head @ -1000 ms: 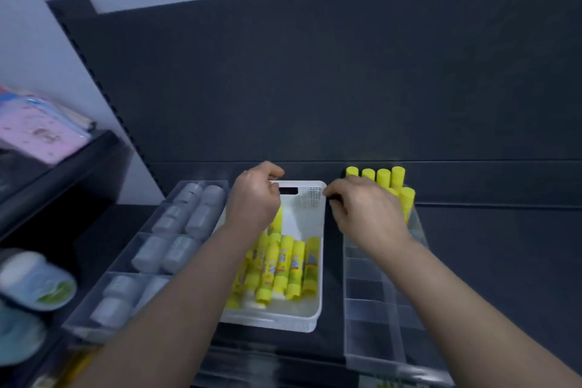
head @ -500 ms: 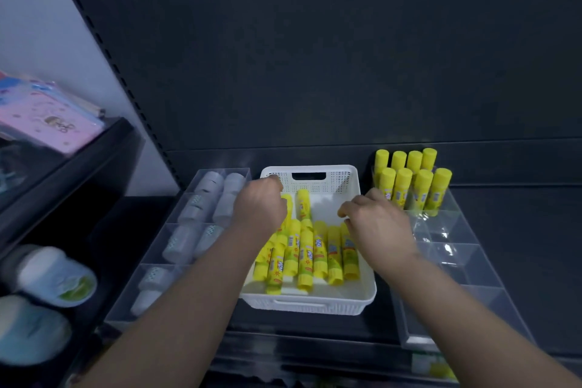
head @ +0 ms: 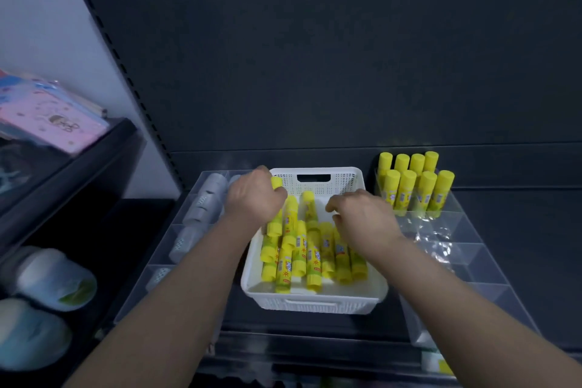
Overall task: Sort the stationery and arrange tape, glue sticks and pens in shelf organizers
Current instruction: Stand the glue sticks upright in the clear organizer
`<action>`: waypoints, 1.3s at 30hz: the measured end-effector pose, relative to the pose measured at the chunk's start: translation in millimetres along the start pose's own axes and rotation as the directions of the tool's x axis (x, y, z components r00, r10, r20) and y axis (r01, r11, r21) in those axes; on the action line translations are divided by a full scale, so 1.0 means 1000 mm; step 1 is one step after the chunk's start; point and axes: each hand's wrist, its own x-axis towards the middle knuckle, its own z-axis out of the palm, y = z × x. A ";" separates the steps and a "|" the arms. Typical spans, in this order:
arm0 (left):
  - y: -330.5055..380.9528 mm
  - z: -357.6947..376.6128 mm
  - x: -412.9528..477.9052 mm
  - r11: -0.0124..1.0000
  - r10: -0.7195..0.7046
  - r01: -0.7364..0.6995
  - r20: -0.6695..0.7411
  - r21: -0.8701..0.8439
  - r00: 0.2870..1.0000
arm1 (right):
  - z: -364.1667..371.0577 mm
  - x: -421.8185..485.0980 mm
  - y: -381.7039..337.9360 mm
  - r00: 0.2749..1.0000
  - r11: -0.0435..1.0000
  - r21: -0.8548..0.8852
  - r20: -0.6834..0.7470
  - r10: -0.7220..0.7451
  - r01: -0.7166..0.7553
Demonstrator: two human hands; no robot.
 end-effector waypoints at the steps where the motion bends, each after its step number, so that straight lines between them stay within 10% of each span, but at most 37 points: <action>1: -0.006 -0.003 0.000 0.999 -0.007 0.006 -0.011 -0.046 1.000 | 0.003 0.007 -0.009 0.999 0.998 0.064 0.029 0.012 -0.014; 12: -0.035 -0.006 -0.003 0.939 0.055 -0.063 -0.034 -0.338 0.998 | 0.043 0.067 -0.070 0.907 0.917 0.209 0.330 0.261 -0.340; 18: -0.014 -0.002 0.004 0.894 0.124 -0.125 -0.029 -0.429 0.992 | -0.003 0.044 -0.045 0.930 0.783 0.508 0.117 0.348 -0.358; 26: 0.101 0.016 -0.014 0.710 0.241 -0.154 0.032 -0.687 0.970 | -0.078 -0.030 0.053 0.835 0.784 0.485 -0.175 0.522 -0.388; 39: 0.153 0.069 -0.050 0.843 0.431 -0.383 0.049 -0.377 0.901 | -0.067 -0.069 0.115 0.906 0.829 0.509 -0.197 0.375 -0.233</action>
